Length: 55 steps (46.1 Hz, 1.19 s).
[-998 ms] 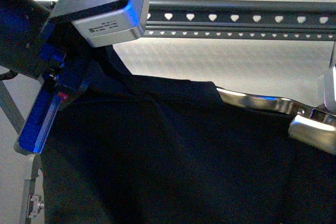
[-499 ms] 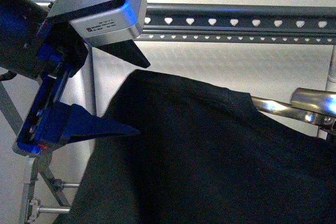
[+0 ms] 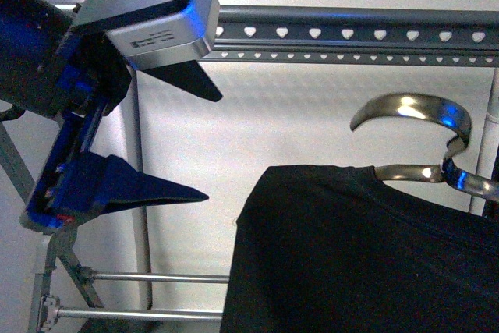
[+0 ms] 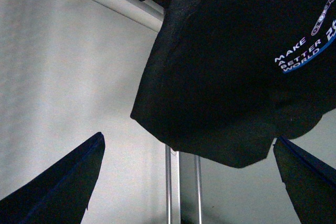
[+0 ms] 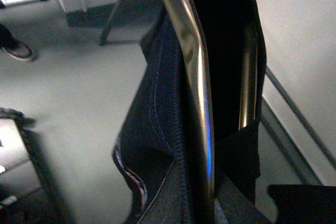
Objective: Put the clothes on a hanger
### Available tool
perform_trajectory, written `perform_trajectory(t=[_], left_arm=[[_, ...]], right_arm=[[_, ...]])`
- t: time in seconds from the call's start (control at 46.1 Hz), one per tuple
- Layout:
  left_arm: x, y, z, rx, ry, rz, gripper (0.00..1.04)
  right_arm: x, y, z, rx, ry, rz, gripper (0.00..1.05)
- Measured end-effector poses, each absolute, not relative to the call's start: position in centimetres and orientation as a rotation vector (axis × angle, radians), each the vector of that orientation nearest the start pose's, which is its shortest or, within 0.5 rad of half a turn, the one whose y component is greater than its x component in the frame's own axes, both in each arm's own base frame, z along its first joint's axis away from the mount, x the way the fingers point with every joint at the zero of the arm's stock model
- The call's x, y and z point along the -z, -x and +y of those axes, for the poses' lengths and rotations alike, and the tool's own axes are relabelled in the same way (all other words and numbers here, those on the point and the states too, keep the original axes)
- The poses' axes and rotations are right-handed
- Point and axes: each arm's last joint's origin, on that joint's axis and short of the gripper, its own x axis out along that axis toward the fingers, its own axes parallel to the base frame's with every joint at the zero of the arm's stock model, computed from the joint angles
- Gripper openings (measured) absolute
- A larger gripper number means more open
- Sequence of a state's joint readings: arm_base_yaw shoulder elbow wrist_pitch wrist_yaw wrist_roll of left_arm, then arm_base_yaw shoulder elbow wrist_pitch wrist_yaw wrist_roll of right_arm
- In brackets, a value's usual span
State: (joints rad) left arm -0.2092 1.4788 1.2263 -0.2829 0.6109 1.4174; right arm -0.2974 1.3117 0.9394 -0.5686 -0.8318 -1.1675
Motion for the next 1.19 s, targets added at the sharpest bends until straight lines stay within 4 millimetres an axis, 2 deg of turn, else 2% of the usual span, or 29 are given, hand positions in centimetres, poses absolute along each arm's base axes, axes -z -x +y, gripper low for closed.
perform_trajectory(t=[0.022,0.043,0.13,0.217,0.239,0.304,0.347,0.391,0.542,0.629,0.716,0.781,0.868,0.976,1.107,1.193], left_arm=[[-31.6,-31.6,-8.6,0.948,-1.181,-0.083,0.98],[-31.6,-31.6,-8.4,0.762,-1.162,-0.025,0.98],[-32.2,-31.5,-7.7,0.418,-0.927,0.04,0.98],[-34.7,-31.2,-5.8,0.007,-0.444,-0.004,0.98],[-35.0,-31.1,-5.6,-0.016,-0.413,-0.022,0.98],[-37.0,-29.9,-4.0,-0.197,-0.073,-0.124,0.98],[-37.7,-29.2,-3.4,-0.246,0.092,-0.159,0.98],[-38.0,-28.8,-3.3,-0.247,0.177,-0.149,0.98],[-36.3,-29.3,-4.1,-0.1,0.439,0.033,0.98],[-36.5,-29.2,-4.7,-0.061,0.481,0.017,0.98],[-36.6,-27.8,-4.8,-0.011,0.353,0.01,0.86],[-35.5,-25.3,-4.5,-0.001,0.188,-0.009,0.72],[-33.2,-22.7,-3.7,0.012,0.08,-0.043,0.52],[-29.0,-21.1,-2.6,0.0,0.027,-0.008,0.29],[-25.8,-19.3,-1.9,0.004,0.013,0.008,0.04],[-24.8,-18.5,-1.6,0.005,0.009,0.0,0.04]], right_arm=[[-25.6,-24.8,-5.3,-0.863,0.553,0.402,0.04],[-25.8,-24.7,-5.1,-0.865,0.523,0.405,0.04],[-26.1,-24.7,-4.8,-0.857,0.478,0.409,0.04],[-26.4,-24.8,-4.4,-0.84,0.411,0.425,0.04],[-26.4,-24.8,-4.4,-0.835,0.398,0.428,0.04],[-26.8,-25.3,-4.2,-0.783,0.359,0.429,0.04],[-27.1,-25.8,-4.1,-0.732,0.323,0.423,0.04],[-27.5,-26.2,-3.9,-0.696,0.277,0.412,0.04],[-29.5,-28.0,-2.5,-0.579,-0.032,0.455,0.04],[-30.3,-28.9,-2.2,-0.521,-0.144,0.469,0.04],[-30.8,-30.1,-1.9,-0.459,-0.244,0.486,0.04],[-31.3,-31.6,-1.6,-0.408,-0.346,0.496,0.04],[-32.2,-33.7,-1.0,-0.362,-0.45,0.499,0.04],[-33.8,-35.6,-0.1,-0.352,-0.516,0.477,0.04],[-35.4,-37.0,0.5,-0.33,-0.568,0.458,0.04],[-36.1,-37.8,0.4,-0.315,-0.593,0.443,0.04]])
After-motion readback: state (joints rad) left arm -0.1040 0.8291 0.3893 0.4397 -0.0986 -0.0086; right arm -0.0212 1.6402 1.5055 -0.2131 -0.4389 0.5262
